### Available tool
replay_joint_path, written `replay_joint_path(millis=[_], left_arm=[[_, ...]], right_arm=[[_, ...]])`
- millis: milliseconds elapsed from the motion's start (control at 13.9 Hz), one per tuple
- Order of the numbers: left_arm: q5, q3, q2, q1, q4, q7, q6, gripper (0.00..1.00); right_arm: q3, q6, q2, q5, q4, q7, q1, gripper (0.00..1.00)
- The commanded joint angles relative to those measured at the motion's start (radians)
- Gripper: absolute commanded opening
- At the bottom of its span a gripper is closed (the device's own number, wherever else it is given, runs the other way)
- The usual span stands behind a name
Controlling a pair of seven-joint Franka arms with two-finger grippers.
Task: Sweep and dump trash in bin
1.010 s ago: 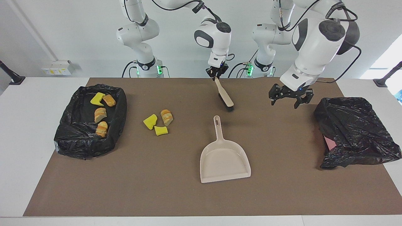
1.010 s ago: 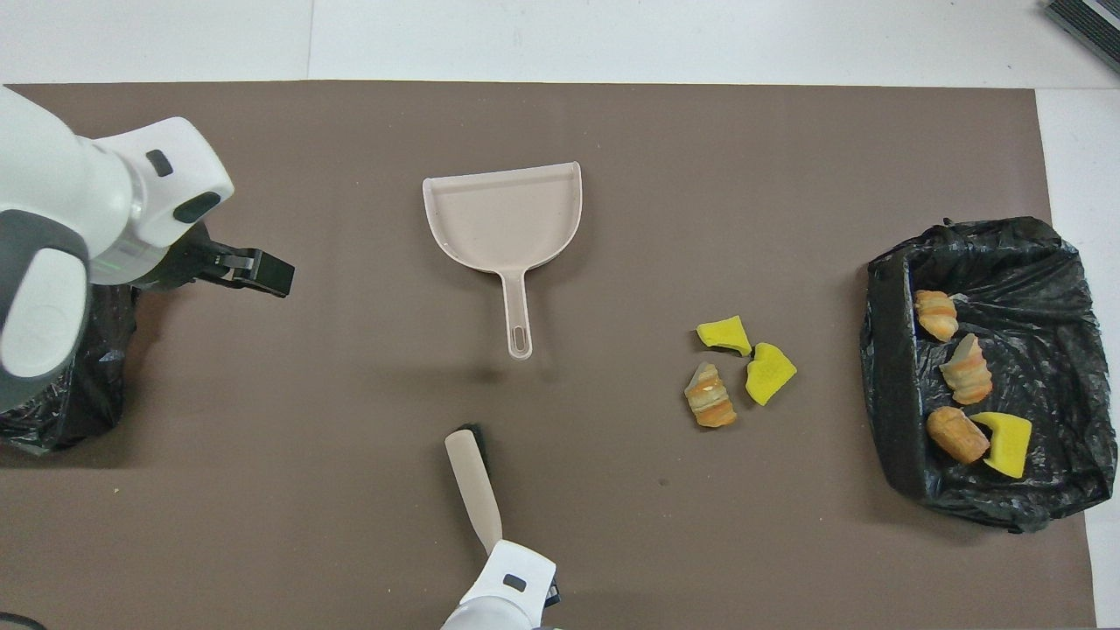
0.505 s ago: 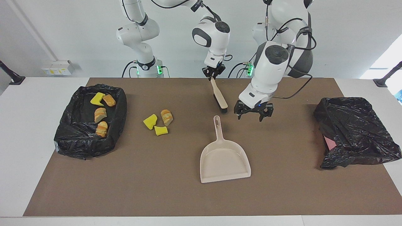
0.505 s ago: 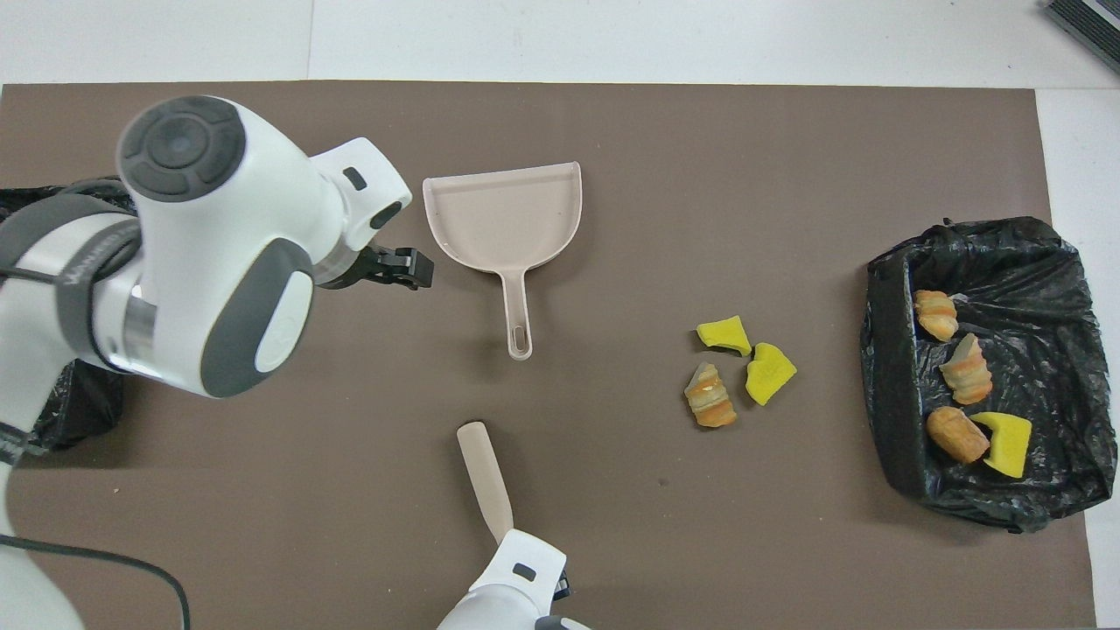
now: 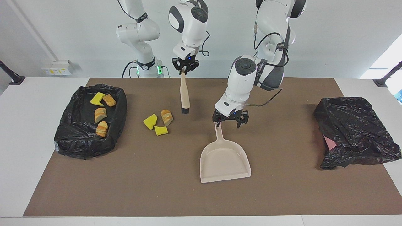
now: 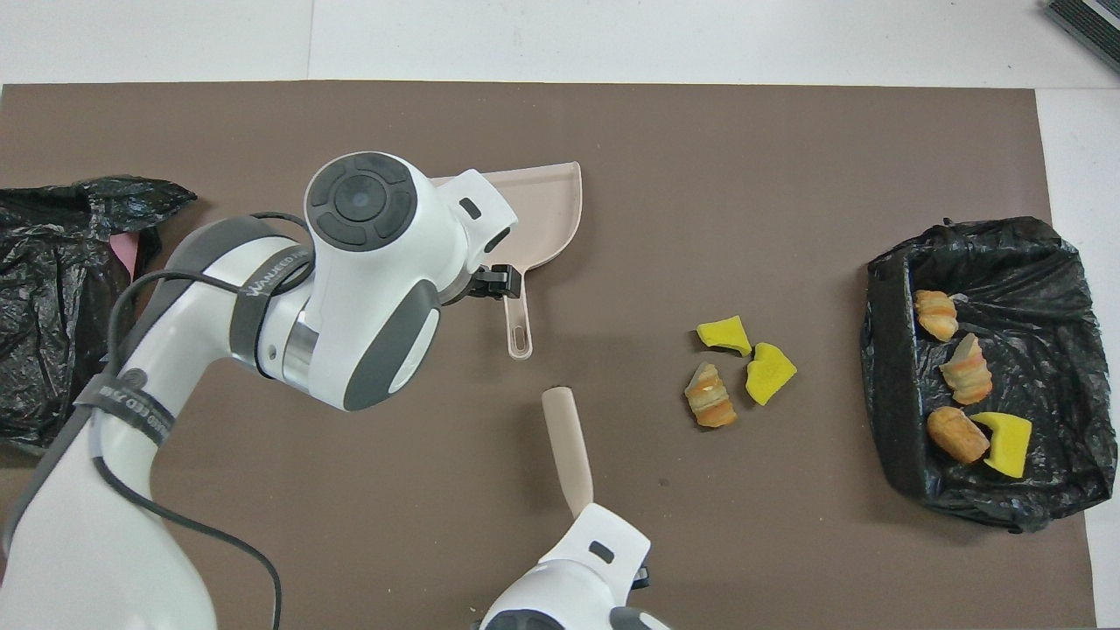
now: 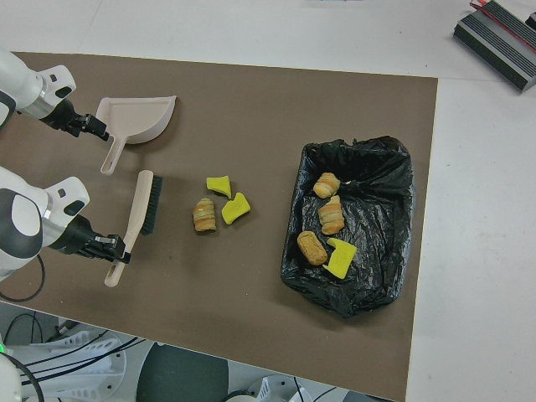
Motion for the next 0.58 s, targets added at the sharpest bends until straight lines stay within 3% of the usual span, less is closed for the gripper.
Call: replay_joint_path(millis=[0,289,361,433,505], left_arm=[[0.007,0.019,0.052,-0.052,0.009,-0.06,0.044,1.0],[0.008,0.019,0.075,-0.068,0.005,-0.065,0.046,0.97],[0.008,0.018,0.075,-0.068,-0.005,-0.069,0.053,0.85],[0.007,0.018,0.075,-0.069,-0.015,-0.072,0.055,0.64],[0.007,0.018,0.072,-0.078,-0.026,-0.074,0.053,0.37]], right_arm=[[0.008,-0.005,-0.011,-0.053,-0.011,-0.099,-0.178,0.0],[0.009,0.056,0.007,-0.119,-0.037,-0.22,-0.346,0.0],[0.009,0.055,0.024,-0.172,-0.039,-0.229,-0.355,0.0],[0.012,0.055,0.053,-0.24,-0.052,-0.226,-0.355,0.0],[0.011,0.066,0.071,-0.251,-0.063,-0.229,-0.358,0.0]])
